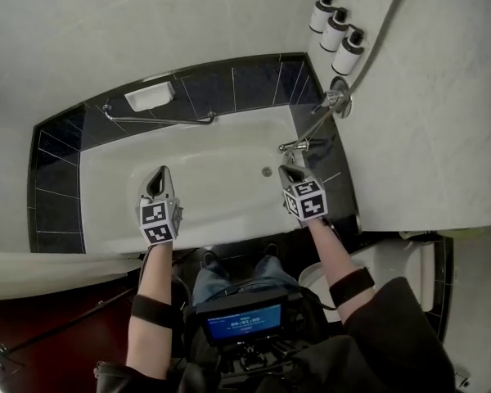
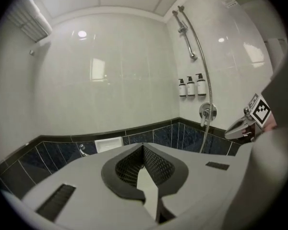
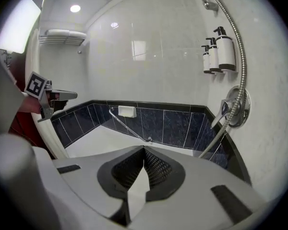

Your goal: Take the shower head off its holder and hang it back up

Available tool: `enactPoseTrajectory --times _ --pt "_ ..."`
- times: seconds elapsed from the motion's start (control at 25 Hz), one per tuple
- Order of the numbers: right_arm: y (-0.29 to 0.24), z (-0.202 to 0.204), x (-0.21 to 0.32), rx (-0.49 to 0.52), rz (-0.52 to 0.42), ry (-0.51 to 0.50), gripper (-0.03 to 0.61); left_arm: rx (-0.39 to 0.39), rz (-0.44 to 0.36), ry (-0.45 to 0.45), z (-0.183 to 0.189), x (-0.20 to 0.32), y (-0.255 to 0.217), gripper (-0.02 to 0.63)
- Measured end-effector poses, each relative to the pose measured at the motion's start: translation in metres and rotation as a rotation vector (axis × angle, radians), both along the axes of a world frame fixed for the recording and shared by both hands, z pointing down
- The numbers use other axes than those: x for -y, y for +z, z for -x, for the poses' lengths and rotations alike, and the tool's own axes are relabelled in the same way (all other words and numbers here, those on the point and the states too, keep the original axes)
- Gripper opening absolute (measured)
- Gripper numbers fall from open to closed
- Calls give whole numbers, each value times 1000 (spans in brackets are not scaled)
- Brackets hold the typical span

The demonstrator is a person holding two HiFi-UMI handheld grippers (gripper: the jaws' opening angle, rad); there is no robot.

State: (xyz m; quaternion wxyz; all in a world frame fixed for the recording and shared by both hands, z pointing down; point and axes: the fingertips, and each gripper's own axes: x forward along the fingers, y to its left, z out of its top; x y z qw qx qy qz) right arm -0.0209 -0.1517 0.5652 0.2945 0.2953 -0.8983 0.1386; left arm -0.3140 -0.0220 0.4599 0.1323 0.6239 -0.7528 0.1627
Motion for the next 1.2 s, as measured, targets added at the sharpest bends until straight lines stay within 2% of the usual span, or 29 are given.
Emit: enactPoseTrajectory --times 0.24,0.56,1.0,1.2 --pt "-15 4 -12 9 -21 -20 21 1 -43 -36 15 -25 -19 2" --pt "-14 0 -26 -9 -15 1 21 -31 -43 -41 26 -41 -13 1" --pt "-4 -11 -27 -17 -10 23 21 -4 -42 -13 12 -34 -8 0" --pt "10 -28 -26 -33 21 57 21 -25 -4 37 -5 -21 12 17"
